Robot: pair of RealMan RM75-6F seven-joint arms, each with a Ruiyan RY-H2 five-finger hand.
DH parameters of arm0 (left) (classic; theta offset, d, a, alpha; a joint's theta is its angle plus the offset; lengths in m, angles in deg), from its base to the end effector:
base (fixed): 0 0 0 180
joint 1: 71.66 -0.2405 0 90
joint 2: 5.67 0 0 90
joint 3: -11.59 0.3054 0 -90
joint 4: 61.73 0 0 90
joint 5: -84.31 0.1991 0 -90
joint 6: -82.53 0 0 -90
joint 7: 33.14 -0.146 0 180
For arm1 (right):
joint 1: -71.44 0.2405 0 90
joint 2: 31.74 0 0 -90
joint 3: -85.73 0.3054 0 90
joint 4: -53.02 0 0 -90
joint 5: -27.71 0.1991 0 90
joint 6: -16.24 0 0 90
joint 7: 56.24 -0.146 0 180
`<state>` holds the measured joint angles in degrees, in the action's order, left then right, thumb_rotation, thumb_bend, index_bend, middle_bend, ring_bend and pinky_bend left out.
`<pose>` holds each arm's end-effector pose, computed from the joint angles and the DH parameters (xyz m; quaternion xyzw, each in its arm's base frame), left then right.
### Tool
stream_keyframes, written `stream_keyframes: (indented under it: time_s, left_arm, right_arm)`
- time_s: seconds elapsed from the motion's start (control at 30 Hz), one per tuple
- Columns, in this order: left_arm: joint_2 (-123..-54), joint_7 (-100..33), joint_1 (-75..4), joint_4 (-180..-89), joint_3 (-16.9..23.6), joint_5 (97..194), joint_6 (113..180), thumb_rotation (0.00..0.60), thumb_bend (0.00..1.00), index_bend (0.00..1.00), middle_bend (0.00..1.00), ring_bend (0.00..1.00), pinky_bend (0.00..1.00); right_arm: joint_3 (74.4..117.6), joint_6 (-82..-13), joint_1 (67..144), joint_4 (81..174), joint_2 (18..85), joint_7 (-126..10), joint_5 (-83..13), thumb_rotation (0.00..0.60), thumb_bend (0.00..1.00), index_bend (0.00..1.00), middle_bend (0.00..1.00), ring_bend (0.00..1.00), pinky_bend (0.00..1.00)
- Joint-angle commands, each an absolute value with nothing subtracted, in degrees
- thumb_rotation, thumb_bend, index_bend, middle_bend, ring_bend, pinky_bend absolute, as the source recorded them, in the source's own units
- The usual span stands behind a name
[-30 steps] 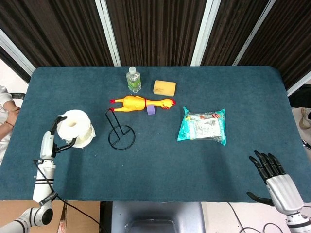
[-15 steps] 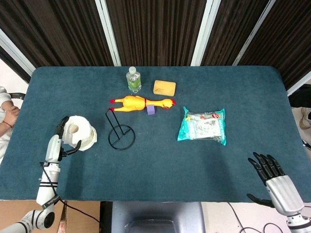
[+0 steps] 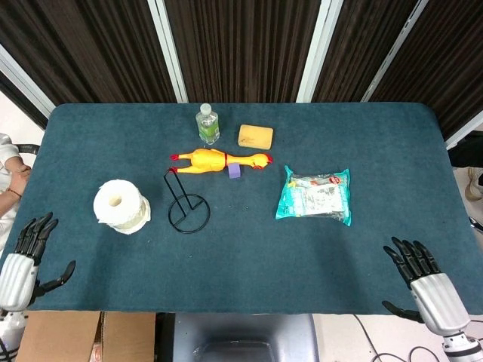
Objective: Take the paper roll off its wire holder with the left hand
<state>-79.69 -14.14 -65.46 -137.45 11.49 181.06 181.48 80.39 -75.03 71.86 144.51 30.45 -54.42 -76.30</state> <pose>-0.3501 0.1824 0.1639 -0.5812 -0.3513 -0.5429 0.4939 -0.3301 -0.1253 0.1808 0.6856 -0.3371 0.3919 0.5126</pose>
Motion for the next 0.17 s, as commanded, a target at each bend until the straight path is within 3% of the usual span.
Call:
stream_keyframes:
  time_s: [0.03, 0.17]
  left_arm:
    - [-79.9, -23.0, -65.7, -136.5, 15.5, 183.6, 177.6, 0.600, 0.37, 0.00, 0.00, 0.00, 0.00]
    - [-78.2, -22.0, -64.8, -139.0, 16.9, 183.8, 174.1, 0.600, 0.36, 0.00, 0.00, 0.00, 0.00]
  right_arm:
    - [80.2, -74.8, 71.8, 144.8, 30.7, -54.0, -76.6, 0.600, 0.04, 0.00, 0.00, 0.00, 0.00]
    - [80.2, -75.2, 71.6, 144.6, 30.6, -54.2, -76.6, 0.600, 0.04, 0.00, 0.00, 0.00, 0.00]
